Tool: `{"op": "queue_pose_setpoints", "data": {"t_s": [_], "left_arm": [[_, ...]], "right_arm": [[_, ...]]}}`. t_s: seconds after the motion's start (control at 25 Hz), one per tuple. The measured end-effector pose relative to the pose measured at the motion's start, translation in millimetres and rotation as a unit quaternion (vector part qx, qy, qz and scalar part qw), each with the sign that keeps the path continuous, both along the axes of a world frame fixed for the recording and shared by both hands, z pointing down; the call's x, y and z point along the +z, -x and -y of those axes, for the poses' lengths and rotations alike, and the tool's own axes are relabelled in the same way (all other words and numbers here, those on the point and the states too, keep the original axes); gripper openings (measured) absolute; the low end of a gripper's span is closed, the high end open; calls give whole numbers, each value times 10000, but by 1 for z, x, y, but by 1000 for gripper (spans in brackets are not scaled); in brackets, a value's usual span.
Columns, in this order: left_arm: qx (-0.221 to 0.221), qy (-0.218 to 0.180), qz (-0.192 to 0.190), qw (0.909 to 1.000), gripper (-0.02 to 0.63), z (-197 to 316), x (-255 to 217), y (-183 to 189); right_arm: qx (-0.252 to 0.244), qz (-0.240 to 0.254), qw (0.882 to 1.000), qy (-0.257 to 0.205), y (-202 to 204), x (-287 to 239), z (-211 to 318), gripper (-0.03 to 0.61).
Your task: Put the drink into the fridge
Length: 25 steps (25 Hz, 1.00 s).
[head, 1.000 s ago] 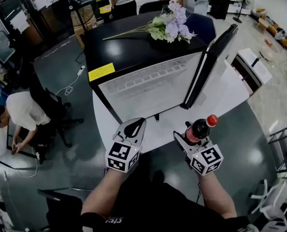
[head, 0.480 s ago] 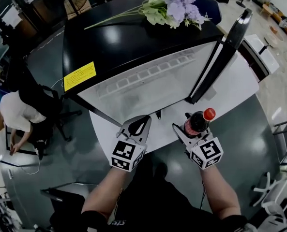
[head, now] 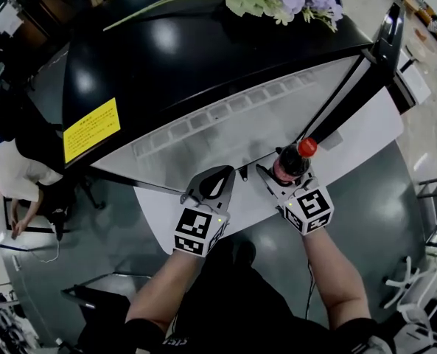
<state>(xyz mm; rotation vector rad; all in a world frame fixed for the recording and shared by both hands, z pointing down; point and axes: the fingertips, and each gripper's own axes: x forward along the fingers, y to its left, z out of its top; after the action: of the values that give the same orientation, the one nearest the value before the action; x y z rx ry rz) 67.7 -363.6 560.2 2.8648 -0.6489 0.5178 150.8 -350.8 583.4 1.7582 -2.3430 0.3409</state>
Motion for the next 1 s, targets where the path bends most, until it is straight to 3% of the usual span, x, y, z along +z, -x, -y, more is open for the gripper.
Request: {"op": "queue_pose_setpoints", "data": {"t_s": [1.0], "left_arm": [[-136,192,90,9997,17,41,42,-21]], "right_arm": [[-20,-409,9991,-139,-22,51,108,268]]}}
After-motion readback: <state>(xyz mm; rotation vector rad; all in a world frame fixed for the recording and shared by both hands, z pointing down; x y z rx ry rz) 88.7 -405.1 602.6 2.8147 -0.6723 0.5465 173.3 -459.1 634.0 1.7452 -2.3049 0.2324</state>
